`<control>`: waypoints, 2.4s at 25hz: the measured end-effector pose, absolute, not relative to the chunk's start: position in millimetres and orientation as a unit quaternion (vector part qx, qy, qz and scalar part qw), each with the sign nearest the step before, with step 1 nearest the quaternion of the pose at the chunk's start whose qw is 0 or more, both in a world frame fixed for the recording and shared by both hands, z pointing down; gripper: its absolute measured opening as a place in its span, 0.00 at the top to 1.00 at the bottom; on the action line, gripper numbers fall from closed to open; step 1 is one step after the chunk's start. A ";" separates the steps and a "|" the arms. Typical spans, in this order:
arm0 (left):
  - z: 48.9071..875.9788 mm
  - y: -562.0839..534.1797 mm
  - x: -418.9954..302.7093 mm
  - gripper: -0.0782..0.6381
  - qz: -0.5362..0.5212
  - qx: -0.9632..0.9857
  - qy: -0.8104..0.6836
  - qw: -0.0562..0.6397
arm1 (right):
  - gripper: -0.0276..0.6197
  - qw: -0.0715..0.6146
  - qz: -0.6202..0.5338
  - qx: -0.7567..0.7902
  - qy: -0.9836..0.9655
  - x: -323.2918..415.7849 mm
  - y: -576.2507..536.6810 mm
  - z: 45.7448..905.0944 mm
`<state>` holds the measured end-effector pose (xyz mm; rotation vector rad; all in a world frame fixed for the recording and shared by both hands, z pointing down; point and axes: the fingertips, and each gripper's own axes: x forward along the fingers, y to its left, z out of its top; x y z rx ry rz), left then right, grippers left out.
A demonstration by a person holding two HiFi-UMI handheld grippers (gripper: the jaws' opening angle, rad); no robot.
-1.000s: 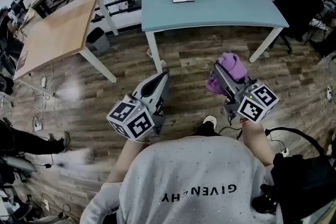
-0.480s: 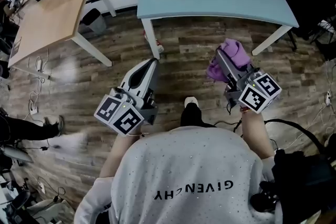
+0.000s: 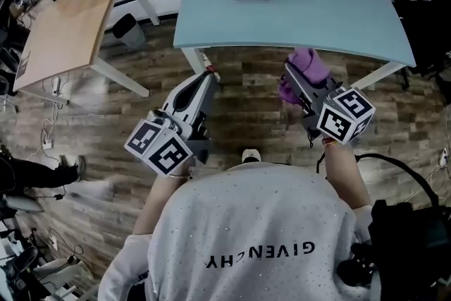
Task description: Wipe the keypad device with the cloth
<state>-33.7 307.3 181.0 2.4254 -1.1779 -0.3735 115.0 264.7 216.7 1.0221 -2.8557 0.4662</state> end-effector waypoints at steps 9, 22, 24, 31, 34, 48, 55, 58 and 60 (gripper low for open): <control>194.0 239.8 -16.5 0.89 -0.128 0.854 -0.452 0.225 | 0.91 0.053 0.202 0.332 -0.920 139.5 182.9 245.2; 221.0 121.2 -13.1 0.89 -0.096 0.856 -0.448 0.239 | 0.91 0.026 0.205 0.316 -0.926 120.9 105.5 262.4; 228.3 93.4 -15.1 0.89 -0.091 0.861 -0.436 0.246 | 0.91 0.043 0.208 0.313 -0.926 109.5 87.1 270.0; 244.8 -14.4 -23.4 0.89 -0.087 0.875 -0.389 0.274 | 0.91 0.061 0.240 0.312 -0.917 74.7 1.4 289.0; 256.2 -52.2 -26.6 0.89 -0.073 0.880 -0.382 0.273 | 0.91 0.063 0.248 0.318 -0.913 63.1 -36.7 299.4; 323.7 -124.3 -44.5 0.89 -0.014 0.876 -0.373 0.305 | 0.91 0.093 0.292 0.247 -0.919 -13.4 -119.9 339.2; 342.2 -123.3 -27.9 0.89 -0.001 0.888 -0.331 0.320 | 0.91 0.116 0.299 0.245 -0.915 -24.6 -138.9 352.5; 344.9 -129.9 -24.6 0.89 -0.004 0.886 -0.328 0.328 | 0.91 0.122 0.310 0.257 -0.907 -21.8 -145.3 356.1; 342.7 -137.4 -27.4 0.89 -0.010 0.882 -0.324 0.341 | 0.91 0.134 0.319 0.262 -0.901 -23.4 -152.8 356.9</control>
